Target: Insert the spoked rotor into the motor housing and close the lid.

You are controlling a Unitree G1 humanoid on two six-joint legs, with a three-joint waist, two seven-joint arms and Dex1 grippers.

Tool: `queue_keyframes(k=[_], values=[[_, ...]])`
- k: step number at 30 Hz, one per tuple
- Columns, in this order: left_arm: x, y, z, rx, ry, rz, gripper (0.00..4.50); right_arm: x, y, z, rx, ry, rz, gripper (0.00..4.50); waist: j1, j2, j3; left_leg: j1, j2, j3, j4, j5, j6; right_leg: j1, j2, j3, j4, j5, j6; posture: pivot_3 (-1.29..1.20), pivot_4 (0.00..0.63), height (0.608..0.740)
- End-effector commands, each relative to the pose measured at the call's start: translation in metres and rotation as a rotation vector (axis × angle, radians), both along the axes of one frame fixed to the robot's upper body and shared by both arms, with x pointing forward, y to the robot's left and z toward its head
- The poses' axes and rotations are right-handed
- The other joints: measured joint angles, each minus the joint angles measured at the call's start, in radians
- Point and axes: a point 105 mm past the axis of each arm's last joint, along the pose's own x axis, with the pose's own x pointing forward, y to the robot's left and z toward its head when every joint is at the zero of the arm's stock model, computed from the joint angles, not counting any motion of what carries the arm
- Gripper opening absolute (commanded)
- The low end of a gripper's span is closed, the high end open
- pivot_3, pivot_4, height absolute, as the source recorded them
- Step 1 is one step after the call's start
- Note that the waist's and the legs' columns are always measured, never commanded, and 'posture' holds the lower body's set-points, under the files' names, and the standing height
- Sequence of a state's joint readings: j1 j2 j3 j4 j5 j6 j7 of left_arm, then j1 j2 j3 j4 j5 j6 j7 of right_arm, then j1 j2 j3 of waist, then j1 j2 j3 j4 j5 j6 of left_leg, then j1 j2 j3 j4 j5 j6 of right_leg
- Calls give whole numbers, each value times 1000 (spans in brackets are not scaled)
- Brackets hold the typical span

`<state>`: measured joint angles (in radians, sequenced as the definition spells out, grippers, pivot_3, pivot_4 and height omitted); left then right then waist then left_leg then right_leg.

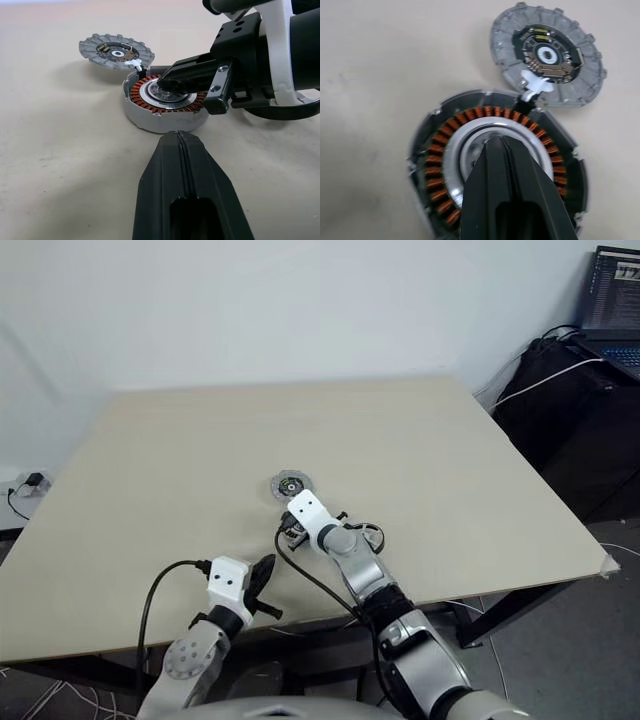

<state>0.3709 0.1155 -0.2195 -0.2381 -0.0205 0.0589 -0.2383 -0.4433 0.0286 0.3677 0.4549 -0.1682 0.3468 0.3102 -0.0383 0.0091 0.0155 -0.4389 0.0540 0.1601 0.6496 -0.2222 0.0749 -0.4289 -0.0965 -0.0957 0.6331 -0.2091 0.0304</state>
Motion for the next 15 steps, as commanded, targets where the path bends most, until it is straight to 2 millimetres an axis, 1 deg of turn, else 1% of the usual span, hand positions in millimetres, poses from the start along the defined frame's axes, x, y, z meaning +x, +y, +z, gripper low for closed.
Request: queue_keyframes(k=[1, 6, 15], values=[[4, -4, 15, -16, -56, -6, 0, -3, -1, 11, 16, -23, 21, 18, 1, 0, 0, 0, 0, 0, 0, 0, 0, 0, 0, 0, 0, 0, 0, 0, 0, 740], [6, -2, 15, -14, -55, -14, 0, -9, -5, 13, 21, -24, 22, 18, 0, 0, 0, 0, 0, 0, 0, 0, 0, 0, -1, 0, 0, 0, 0, 0, 0, 740], [6, 0, 16, -13, -54, -19, 0, 6, -1, 44, 100, -141, -31, 18, 0, 1, 0, 0, 0, 0, -1, 0, 0, -1, -1, 0, 0, 0, 0, 0, 0, 740]])
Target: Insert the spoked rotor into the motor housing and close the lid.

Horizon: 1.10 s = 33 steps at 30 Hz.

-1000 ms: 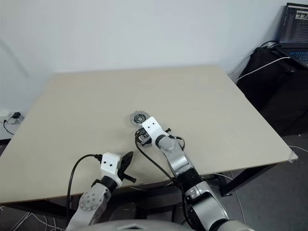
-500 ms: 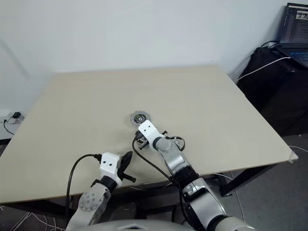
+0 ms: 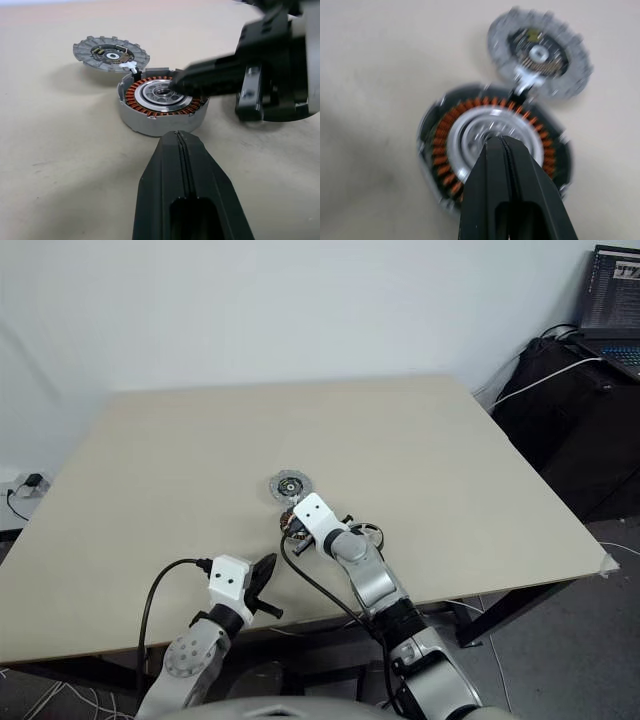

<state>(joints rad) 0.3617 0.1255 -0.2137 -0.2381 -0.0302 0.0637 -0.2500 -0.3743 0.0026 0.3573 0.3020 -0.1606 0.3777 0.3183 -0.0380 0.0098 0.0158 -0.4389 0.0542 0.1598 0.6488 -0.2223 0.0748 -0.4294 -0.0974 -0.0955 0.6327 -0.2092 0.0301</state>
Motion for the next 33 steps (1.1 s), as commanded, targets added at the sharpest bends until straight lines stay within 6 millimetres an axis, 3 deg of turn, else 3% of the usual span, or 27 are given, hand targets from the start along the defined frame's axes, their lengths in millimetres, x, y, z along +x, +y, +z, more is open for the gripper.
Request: queue_keyframes(k=[1, 8, 13, 19, 25, 29, 33], values=[[4, -1, 15, -13, -52, -7, 0, 13, 8, 32, 63, -109, -18, 18, 0, 0, 0, 0, 0, 0, 0, 0, 0, 0, 0, 0, 0, 0, 0, 0, 0, 740], [3, -1, 14, -13, -49, 0, 0, 16, 17, 30, 51, -115, -6, 18, 0, 0, 0, 0, 0, 0, 0, 0, 0, 0, 0, 0, 0, 0, 0, 0, 0, 740], [3, 0, 11, -14, -45, 5, 0, 8, 20, 8, 5, -37, 37, 18, -1, 0, 0, 0, 0, 1, 0, 0, 0, 0, 1, 0, 0, 0, 0, 0, 0, 740], [2, 0, 10, -17, -42, 2, 0, -3, 2, -19, -60, 63, 24, 18, 0, 0, -1, 0, 0, 1, 0, 0, 0, 0, 0, 0, 0, 0, 0, 0, 0, 740], [2, 0, 9, -16, -39, -6, 0, -5, 3, 5, 11, 8, 58, 18, 1, 1, -1, 1, 0, 1, 0, 0, 0, 0, -1, 0, 0, 0, 0, 0, 0, 740], [4, -4, 12, -17, -46, -16, 0, 6, 14, 32, 66, -89, 45, 18, -1, 1, 0, 1, 1, 0, 0, 0, 0, 0, 0, 0, 0, 0, 0, 0, 0, 740], [4, -4, 13, -17, -47, -14, 0, 11, 19, 34, 64, -108, 36, 18, 0, 1, 0, 1, 1, 0, 0, 0, 0, 0, 0, 0, 0, 0, -1, 0, 0, 740]])
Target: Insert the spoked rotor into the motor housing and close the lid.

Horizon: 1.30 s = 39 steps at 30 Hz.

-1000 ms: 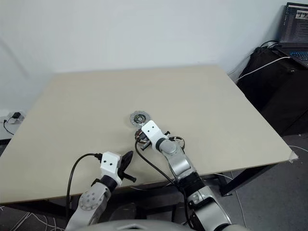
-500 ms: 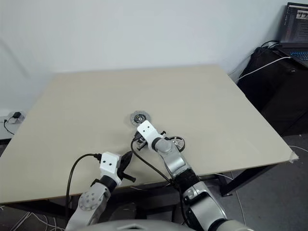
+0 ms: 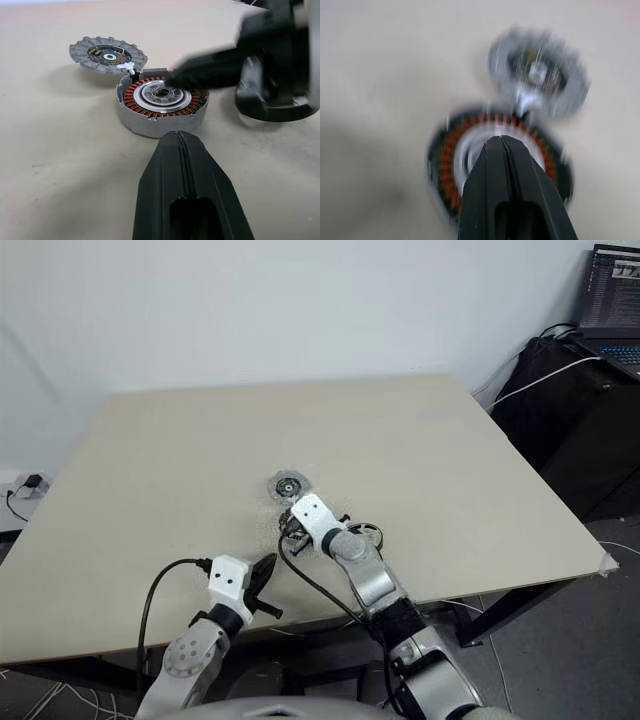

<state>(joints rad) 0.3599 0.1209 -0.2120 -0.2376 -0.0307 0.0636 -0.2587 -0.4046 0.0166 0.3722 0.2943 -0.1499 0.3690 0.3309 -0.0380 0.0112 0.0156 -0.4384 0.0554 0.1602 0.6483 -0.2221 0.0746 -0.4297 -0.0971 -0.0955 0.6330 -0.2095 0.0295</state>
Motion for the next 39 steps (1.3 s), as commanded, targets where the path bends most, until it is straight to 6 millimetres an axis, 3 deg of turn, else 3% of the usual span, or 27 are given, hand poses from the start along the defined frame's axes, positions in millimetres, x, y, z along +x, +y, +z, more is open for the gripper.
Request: queue_keyframes(k=[1, 8, 18, 28, 32, 36, 39], values=[[3, -2, 13, -11, -46, -6, 0, 9, 7, 19, 36, -74, -6, 18, 0, 0, 0, 0, 0, 0, 0, 0, 0, 0, 0, 0, 0, 0, 0, 0, 0, 740], [2, 5, 8, -5, -39, 10, 0, 14, 12, 7, 14, -55, -16, 18, 0, 0, 0, 0, 0, 1, 0, 0, 0, 0, 1, 0, 0, 0, 0, 0, 0, 740], [1, 7, -2, -5, -32, 18, 0, 16, -19, -31, -90, 30, -91, 18, 1, 0, -1, 1, 0, 2, 0, 0, 0, 1, 1, 0, 0, 0, 0, 0, 0, 740], [3, 4, -8, -8, -33, -3, 0, 17, 6, 21, 65, -105, -25, 18, -2, 1, -1, 1, 0, 2, 0, 0, 0, 0, 0, 1, 1, 0, 0, 0, 0, 740], [3, 5, -8, -8, -34, -1, 0, 18, 12, 28, 84, -123, -21, 18, -1, 1, -1, 1, 1, 2, 0, 0, 0, 0, 1, 0, 1, 0, -1, 0, 0, 740], [2, 6, -5, -8, -39, 8, 0, 18, 8, 6, 37, -58, -33, 18, 0, 1, -1, 1, 1, 2, 0, 0, 0, 0, 1, 0, 1, 0, -1, 0, 0, 740], [2, 6, -3, -9, -43, 13, 0, 18, -8, -23, -55, 28, -83, 18, 0, 1, -1, 1, 1, 2, 0, 0, 0, 1, 1, 0, 1, 0, -1, 0, 0, 740]])
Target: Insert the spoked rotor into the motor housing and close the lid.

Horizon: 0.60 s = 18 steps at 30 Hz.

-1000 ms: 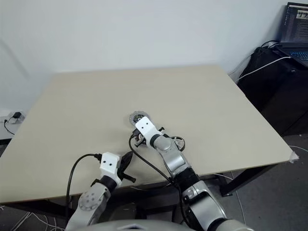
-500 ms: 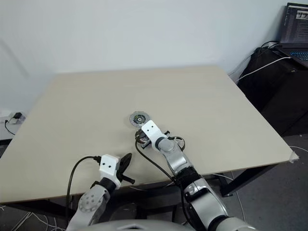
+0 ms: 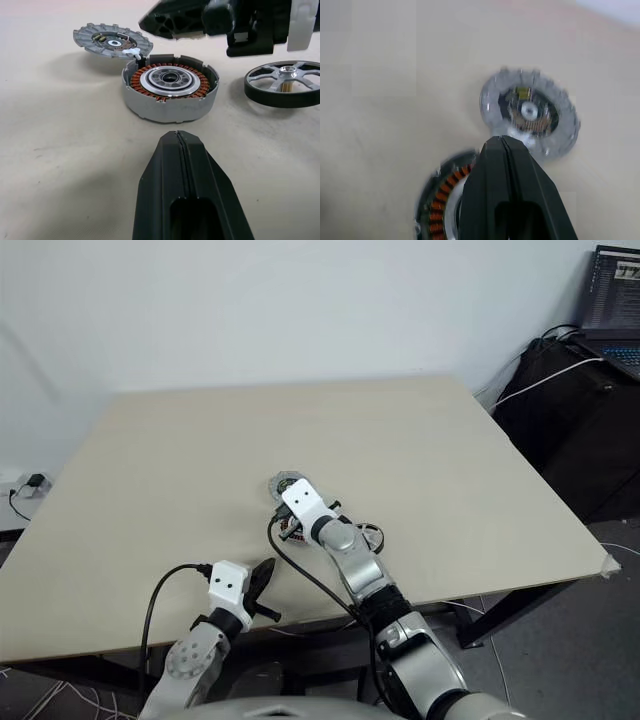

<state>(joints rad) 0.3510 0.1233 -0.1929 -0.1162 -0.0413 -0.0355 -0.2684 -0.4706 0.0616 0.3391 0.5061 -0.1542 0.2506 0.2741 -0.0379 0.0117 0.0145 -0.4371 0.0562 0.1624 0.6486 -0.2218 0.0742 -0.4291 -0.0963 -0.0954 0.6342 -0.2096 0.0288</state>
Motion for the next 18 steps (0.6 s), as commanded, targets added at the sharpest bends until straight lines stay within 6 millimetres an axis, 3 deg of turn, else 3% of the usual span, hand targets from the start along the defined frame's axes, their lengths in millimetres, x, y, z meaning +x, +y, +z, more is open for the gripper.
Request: queue_keyframes(k=[1, 4, 12, 18], values=[[3, 0, 15, -10, -57, 3, 0, 5, -19, -19, -85, 56, -58, 18, 1, 0, 0, 0, 0, 0, 0, 0, 0, 0, 0, 0, 0, 0, 0, 0, 0, 740], [4, 0, 16, -11, -58, 5, 0, 3, -29, -31, -143, 84, -71, 18, 0, 1, -2, 1, 0, 0, 0, 0, 0, 0, 0, 0, 0, 1, -2, 0, 0, 740], [7, -6, 19, -16, -62, -10, 0, 8, -7, 23, 10, -64, -19, 18, -1, 3, -2, 2, 0, 0, 0, 0, 0, 0, -2, 0, 2, 0, -1, 0, 0, 740], [7, -8, 20, -18, -61, -9, 0, 6, 2, 39, -22, -77, -6, 18, -1, 3, -2, 1, 3, 0, 0, 0, -1, -1, 0, 0, 2, -1, -3, 0, 0, 740]])
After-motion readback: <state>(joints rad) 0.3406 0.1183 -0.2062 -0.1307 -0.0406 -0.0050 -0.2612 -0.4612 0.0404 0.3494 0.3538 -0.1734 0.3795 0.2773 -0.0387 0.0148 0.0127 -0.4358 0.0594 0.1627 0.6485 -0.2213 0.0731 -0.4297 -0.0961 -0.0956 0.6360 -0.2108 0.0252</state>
